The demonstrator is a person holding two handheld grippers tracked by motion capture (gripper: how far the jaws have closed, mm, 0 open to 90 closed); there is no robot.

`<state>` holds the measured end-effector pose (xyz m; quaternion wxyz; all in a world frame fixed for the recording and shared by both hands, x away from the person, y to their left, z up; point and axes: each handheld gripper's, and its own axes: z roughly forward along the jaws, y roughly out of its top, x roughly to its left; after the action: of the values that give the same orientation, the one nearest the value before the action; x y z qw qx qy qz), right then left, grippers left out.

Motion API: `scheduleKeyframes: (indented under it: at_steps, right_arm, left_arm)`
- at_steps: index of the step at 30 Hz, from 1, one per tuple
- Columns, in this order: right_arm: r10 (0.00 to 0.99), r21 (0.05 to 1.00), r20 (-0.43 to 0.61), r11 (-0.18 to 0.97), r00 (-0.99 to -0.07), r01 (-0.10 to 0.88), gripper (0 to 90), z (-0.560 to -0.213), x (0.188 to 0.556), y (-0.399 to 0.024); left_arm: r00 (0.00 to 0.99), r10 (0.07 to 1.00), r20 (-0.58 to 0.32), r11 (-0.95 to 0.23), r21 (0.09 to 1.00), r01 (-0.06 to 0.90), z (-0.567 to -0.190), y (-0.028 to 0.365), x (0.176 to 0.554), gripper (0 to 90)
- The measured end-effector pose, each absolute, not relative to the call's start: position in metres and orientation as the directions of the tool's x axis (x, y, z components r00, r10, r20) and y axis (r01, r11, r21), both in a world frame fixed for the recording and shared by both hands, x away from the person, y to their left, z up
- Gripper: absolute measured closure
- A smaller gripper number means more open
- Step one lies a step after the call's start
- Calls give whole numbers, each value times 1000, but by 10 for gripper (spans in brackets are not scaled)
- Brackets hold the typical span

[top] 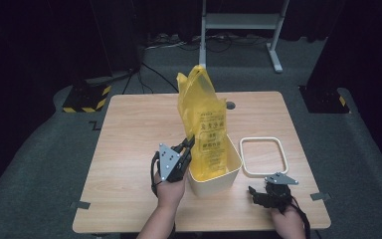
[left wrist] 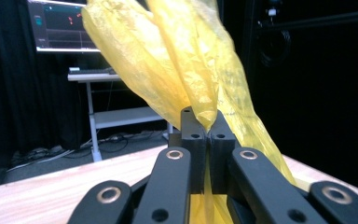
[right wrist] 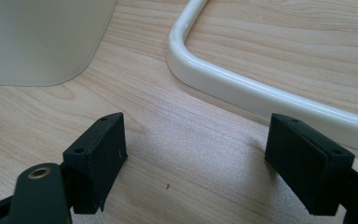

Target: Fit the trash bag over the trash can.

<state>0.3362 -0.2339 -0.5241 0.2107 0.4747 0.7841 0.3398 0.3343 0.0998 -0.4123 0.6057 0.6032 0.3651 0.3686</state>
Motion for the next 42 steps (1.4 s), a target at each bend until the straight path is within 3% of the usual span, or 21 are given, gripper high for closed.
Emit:
scheduleKeyframes:
  at_steps: [7, 12, 18, 31, 35, 37, 39, 42]
  right_arm:
    - [888, 733, -7, 318, -460, 602, 203, -524, 336, -234]
    - [888, 733, -8, 318, -459, 601, 202, -524, 336, -234]
    - [888, 734, -9, 317, -459, 601, 201, -524, 336, -234]
    - [889, 734, -8, 317, -458, 601, 201, -524, 336, -234]
    - [889, 733, -8, 317, -458, 601, 201, -524, 336, -234]
    - [889, 733, -8, 317, -458, 601, 201, -524, 336, -234]
    - [889, 733, -8, 317, -458, 601, 201, -524, 336, -234]
    - [889, 733, -9, 318, -459, 601, 201, -524, 336, -234]
  left_arm:
    - [486, 873, 24, -41, 999, 24, -422, 101, 325, 823]
    - [479, 877, 43, -75, 996, 47, -427, 104, 320, 641]
    - [453, 889, 60, -96, 994, 58, -426, 116, 321, 511]
    - [403, 915, 6, -72, 986, 148, -413, 128, 373, 483]
    - [399, 917, -17, -57, 983, 174, -413, 128, 381, 564]
    - [418, 908, -27, -51, 983, 174, -413, 128, 381, 723]
    - [430, 903, -1, -73, 985, 157, -413, 126, 377, 819]
    - [456, 890, 17, -82, 989, 123, -410, 123, 367, 899]
